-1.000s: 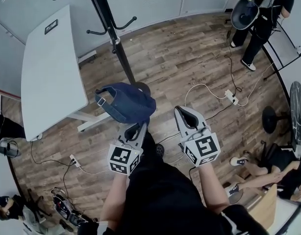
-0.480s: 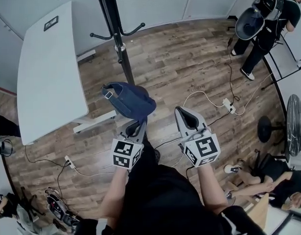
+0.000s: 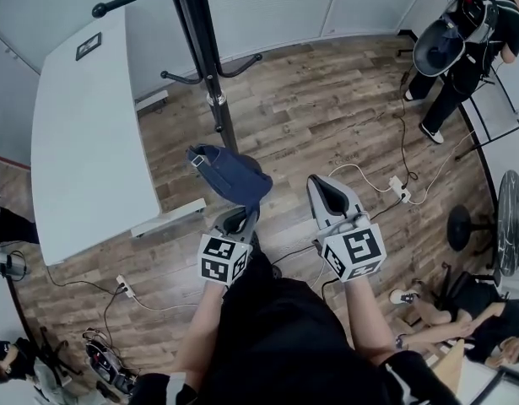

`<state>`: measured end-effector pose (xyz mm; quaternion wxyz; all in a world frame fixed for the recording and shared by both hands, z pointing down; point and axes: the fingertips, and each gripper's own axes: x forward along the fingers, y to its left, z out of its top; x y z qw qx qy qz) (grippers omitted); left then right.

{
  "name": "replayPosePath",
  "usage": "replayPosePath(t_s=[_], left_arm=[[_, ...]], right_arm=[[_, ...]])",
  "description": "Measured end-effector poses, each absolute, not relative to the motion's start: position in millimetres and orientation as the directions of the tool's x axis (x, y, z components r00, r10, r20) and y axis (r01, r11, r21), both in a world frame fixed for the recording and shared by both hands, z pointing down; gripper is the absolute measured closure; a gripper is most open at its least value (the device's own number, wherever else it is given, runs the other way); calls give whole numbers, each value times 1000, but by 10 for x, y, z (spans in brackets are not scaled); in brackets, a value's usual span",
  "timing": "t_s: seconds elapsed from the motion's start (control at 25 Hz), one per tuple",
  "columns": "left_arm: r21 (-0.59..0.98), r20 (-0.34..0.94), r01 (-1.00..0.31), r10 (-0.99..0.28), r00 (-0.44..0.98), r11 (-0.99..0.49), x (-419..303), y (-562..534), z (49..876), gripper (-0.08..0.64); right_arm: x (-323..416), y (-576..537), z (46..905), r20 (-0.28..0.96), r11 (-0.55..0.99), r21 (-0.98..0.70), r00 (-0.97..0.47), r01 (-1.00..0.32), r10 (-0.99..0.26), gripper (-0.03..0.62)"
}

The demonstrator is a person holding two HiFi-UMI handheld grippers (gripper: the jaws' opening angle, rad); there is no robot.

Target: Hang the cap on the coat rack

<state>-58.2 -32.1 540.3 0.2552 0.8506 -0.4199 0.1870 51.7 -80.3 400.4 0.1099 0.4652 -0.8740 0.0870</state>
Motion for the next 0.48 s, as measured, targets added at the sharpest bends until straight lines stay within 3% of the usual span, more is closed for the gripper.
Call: replayPosePath(t_s=[0.48], left_arm=[[293, 552, -768, -555, 622, -569, -607, -540, 5533, 528]], right_arm=[[266, -1080, 4085, 266, 551, -54, -543, -833, -796, 561]])
